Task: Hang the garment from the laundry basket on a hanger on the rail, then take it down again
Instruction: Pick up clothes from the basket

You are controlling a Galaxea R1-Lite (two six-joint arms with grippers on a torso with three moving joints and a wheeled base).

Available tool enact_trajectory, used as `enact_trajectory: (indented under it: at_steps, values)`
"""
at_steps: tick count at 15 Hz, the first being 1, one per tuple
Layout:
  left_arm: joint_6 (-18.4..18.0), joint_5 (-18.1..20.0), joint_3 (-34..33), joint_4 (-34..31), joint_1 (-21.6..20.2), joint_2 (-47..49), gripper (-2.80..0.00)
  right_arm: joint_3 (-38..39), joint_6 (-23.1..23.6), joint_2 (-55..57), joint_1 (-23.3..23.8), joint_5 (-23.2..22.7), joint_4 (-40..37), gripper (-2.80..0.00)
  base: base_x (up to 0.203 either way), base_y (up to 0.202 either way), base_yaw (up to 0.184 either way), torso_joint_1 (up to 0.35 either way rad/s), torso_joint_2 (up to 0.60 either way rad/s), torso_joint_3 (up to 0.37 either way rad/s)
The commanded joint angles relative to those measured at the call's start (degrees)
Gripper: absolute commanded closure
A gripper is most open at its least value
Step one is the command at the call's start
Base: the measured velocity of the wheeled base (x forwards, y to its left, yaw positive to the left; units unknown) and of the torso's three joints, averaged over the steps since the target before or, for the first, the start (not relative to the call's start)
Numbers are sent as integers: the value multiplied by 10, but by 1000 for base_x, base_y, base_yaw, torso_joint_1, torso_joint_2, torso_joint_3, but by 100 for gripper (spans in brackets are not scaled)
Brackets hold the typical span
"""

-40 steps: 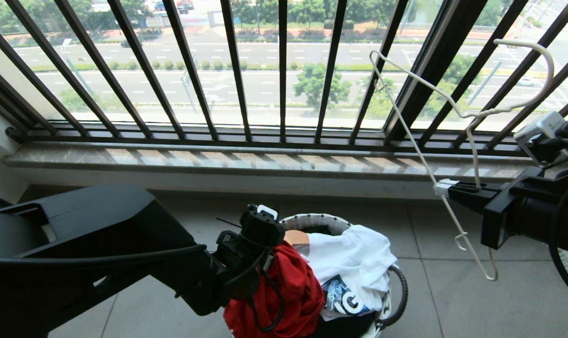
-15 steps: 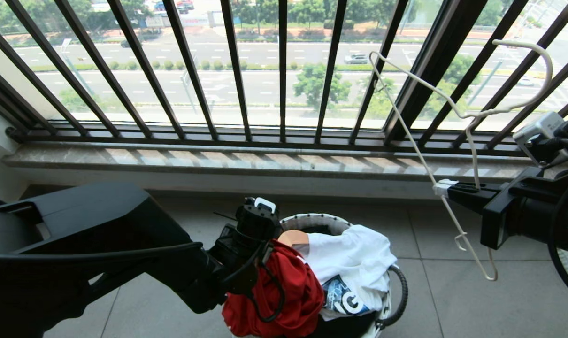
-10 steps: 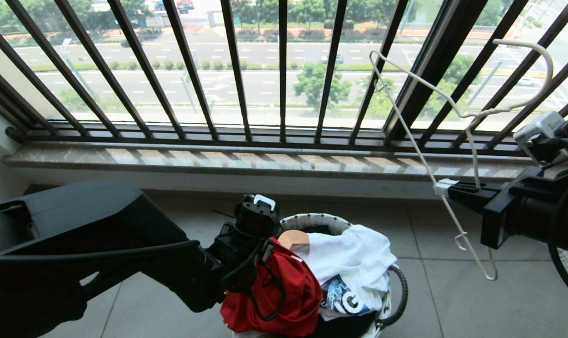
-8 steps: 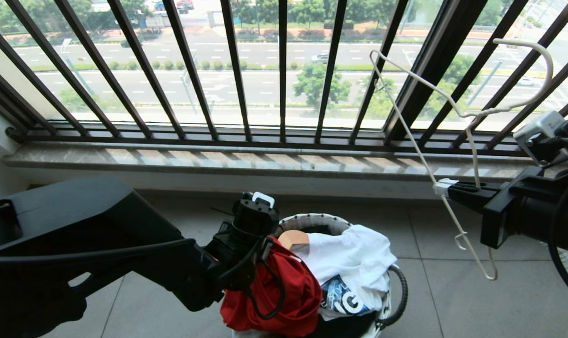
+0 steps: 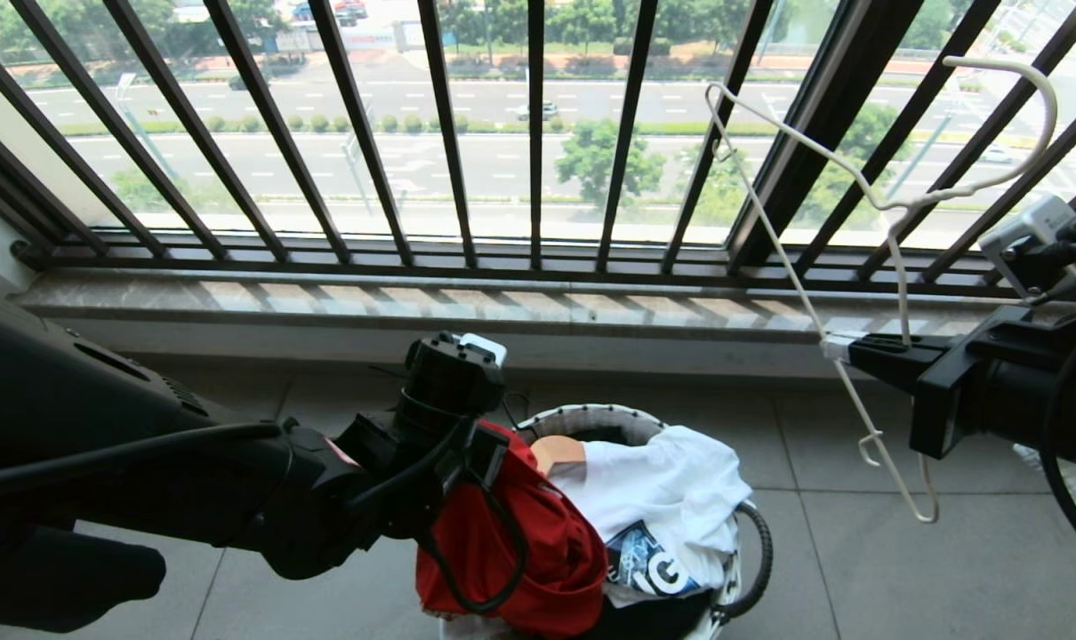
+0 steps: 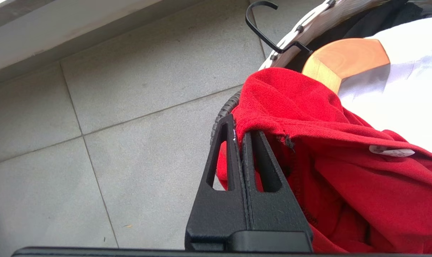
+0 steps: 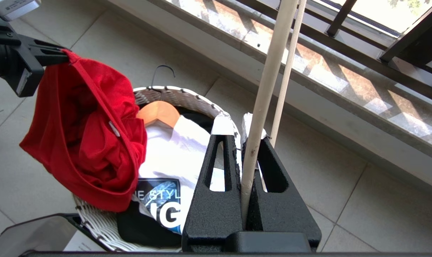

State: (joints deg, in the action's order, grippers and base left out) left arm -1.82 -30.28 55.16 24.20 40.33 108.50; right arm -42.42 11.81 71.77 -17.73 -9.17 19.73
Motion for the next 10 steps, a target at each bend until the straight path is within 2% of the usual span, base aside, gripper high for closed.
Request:
enact_trajectory:
  at_steps: [1, 8, 10]
  values:
    - [1, 6, 2, 3, -1, -32, 0, 0, 1, 2, 0, -1, 1, 0, 0, 0, 0, 0, 0, 0]
    - [10, 11, 4, 8, 0, -29, 0, 0, 1, 4, 0, -1, 1, 0, 0, 0, 0, 0, 0, 0]
    - [9, 11, 4, 7, 0, -29, 0, 1, 1, 4, 0, -1, 1, 0, 0, 0, 0, 4, 2, 99]
